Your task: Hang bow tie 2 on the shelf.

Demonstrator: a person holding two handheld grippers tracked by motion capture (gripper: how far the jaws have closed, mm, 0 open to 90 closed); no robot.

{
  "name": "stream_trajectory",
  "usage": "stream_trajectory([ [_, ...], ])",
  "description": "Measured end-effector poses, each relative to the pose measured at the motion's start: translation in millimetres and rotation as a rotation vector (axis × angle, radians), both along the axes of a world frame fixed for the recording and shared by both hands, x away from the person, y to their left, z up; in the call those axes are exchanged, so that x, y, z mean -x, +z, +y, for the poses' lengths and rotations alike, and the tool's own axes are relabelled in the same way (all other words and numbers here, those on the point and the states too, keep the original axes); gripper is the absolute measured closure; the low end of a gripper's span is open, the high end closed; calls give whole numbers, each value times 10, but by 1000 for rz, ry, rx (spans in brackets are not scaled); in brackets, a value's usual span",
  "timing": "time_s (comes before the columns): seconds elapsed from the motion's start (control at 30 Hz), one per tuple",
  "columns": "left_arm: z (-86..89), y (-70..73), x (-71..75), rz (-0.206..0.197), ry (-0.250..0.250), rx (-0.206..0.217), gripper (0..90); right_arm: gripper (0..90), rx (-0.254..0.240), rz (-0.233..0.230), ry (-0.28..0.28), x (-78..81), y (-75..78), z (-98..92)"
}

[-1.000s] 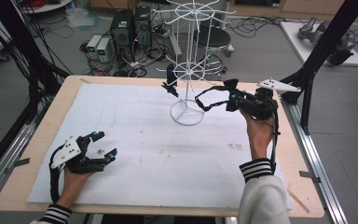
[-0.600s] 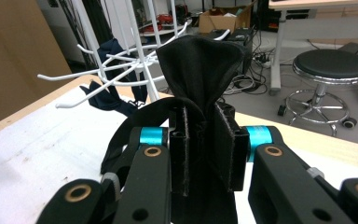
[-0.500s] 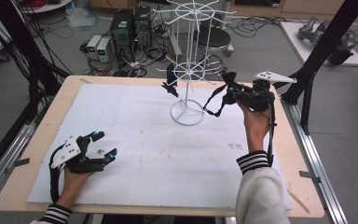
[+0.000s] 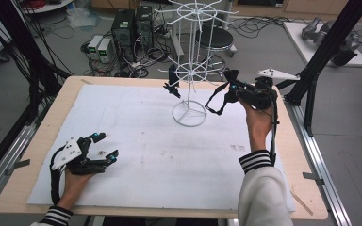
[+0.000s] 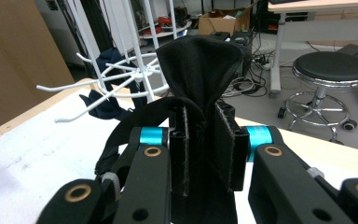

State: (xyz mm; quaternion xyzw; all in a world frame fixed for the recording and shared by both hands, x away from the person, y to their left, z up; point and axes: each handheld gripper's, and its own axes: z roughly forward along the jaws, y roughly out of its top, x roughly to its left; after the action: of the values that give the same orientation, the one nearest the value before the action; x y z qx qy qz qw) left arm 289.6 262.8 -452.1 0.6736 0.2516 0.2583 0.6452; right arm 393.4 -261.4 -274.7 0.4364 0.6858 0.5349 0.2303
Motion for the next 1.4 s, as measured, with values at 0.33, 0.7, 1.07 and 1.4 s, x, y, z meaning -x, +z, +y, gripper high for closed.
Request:
stream_trajectory([
  [0.33,1,0,-1,0,-2,2,172,771,1,-4,-2,-101,46,65],
  [0.7,4,0,-1,2,-5,3,172,770,9,3,-12,-234,46,101],
  [1.07,6,-1,-4,2,-4,8,172,770,4,30,-24,-366,-30,99],
  [1.4,8,-2,-4,1,-4,8,172,770,5,67,-22,-463,-129,130],
])
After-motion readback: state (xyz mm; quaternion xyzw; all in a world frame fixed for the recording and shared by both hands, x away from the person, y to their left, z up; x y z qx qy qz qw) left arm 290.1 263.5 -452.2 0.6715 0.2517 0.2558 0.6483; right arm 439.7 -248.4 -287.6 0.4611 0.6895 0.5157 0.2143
